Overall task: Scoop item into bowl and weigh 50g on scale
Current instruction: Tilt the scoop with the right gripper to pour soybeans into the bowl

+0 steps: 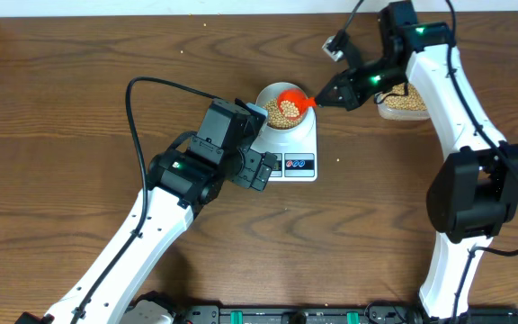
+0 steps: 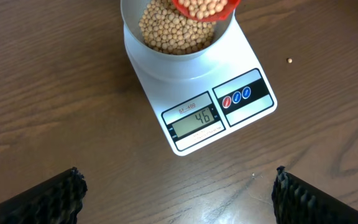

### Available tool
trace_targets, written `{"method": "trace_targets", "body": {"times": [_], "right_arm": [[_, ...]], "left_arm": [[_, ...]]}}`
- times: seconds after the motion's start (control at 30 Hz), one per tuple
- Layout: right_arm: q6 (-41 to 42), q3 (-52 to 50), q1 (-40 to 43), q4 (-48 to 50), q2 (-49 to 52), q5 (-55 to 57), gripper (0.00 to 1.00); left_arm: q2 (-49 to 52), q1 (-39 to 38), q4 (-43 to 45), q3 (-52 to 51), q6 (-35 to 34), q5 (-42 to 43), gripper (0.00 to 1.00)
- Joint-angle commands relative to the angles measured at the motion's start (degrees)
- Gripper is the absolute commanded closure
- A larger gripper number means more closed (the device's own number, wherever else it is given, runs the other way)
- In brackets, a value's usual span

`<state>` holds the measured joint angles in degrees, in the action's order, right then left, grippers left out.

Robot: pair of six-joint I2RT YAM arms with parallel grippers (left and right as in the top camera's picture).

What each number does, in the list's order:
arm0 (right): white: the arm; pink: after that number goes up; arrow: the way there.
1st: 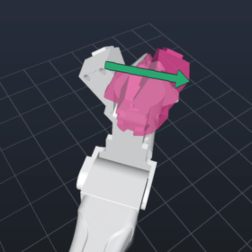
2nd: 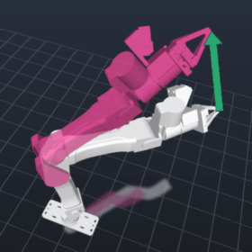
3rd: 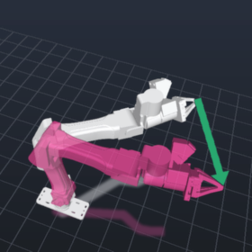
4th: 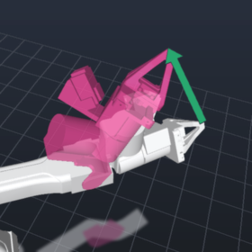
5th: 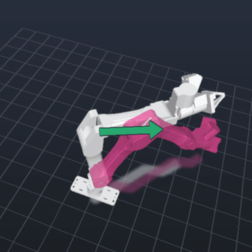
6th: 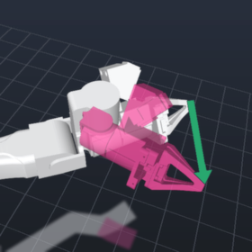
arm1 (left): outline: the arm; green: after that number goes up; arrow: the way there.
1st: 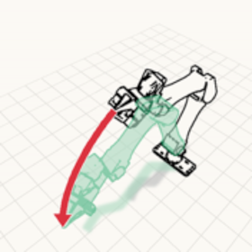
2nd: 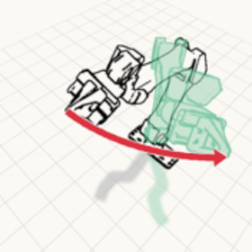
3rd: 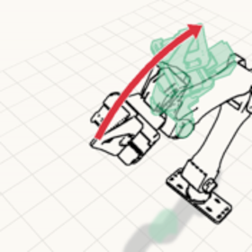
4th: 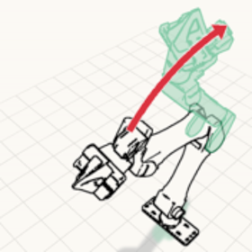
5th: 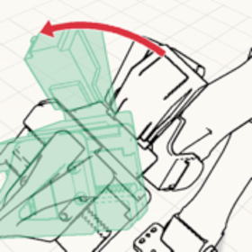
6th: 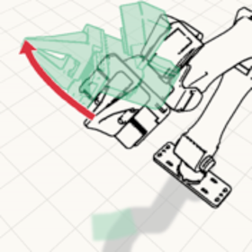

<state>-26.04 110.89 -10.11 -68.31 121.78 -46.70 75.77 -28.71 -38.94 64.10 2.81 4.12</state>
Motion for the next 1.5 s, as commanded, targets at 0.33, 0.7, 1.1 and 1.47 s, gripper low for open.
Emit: {"method": "trace_targets", "body": {"times": [0.33,0.7,1.1,1.47], "right_arm": [[-1.3,0.8,-6.3,6.3,-2.0,13.5,0.99],[-1.4,0.8,-7.3,11.4,-2.1,15.3,0.99],[-5.8,0.8,-7.3,11.9,-3.0,15.3,0.99],[-6.4,0.8,-7.2,11.9,-3.0,14.6,0.99]], "left_arm": [[0.4,0.2,-0.1,0.0,-0.1,-0.7,0.02],[0.4,0.2,-0.1,0.0,-0.1,-0.7,0.02],[0.4,0.2,-0.1,0.0,-0.1,-0.7,0.02],[0.4,0.2,-0.1,0.0,-0.1,-0.7,0.02]]}}
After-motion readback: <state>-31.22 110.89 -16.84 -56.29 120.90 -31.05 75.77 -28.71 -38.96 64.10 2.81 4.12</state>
